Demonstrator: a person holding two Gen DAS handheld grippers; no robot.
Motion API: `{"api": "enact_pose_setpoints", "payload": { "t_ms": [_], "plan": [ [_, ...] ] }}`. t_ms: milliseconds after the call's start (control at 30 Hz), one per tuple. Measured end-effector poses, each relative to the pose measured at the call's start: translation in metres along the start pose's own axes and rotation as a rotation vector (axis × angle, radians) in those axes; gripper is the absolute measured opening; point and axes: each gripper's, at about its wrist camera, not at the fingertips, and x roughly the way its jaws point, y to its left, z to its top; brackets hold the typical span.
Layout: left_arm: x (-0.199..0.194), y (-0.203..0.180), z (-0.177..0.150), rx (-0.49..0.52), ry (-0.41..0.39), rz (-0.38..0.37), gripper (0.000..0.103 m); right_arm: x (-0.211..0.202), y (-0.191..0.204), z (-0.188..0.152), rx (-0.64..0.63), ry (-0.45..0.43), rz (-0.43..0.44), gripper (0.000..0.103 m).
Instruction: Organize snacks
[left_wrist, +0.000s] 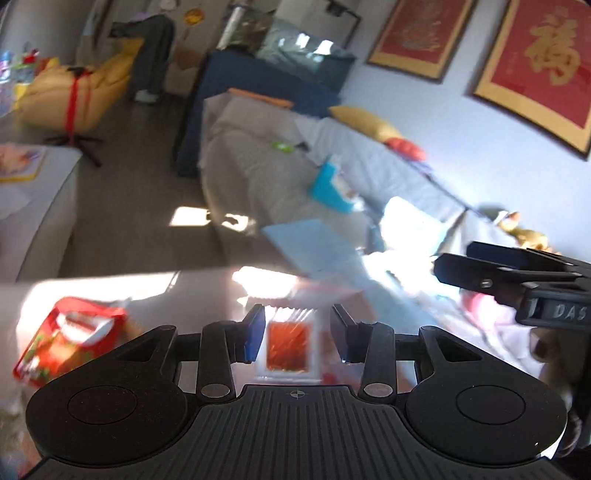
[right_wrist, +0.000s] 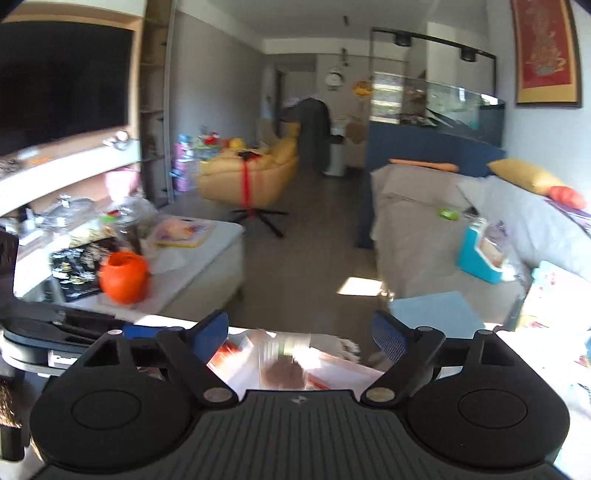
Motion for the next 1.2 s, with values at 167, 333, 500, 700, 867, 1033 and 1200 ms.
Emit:
{"api": "enact_pose_setpoints", "payload": {
  "t_ms": [167,333,500,700,867,1033,1200],
  "plan": [
    [-0.041,0.041,-0.044,-0.007,-0.039,0.150,0.043,0.025,-0.006,-0.032,0.038,0.103,0.029,0.086],
    [-0.090,0.093,-0.068,-0.152,-0.098,0.416,0.043,0.060,0.032,-0.033,0.017,0.183,0.094,0.086],
    [-0.118,0.125,-0.080,-0.207,-0.139,0.466,0.043,0.108,0.101,-0.009,0.016,0.271,0.247,0.086],
    [-0.139,0.140,-0.100,-0.234,-0.134,0.464,0.043,0.212,0.178,0.001,0.014,0.412,0.162,0.088],
    [-0.162,0.151,-0.112,-0.262,-0.126,0.453,0.043,0.272,0.186,-0.009,0.106,0.487,0.096,0.088],
    [-0.170,0.161,-0.115,-0.298,-0.150,0.454,0.043,0.266,0.186,-0.024,0.131,0.558,0.161,0.059],
    [-0.161,0.163,-0.120,-0.319,-0.120,0.446,0.043,0.222,0.188,-0.043,0.058,0.610,0.266,0.048]
  ]
}}
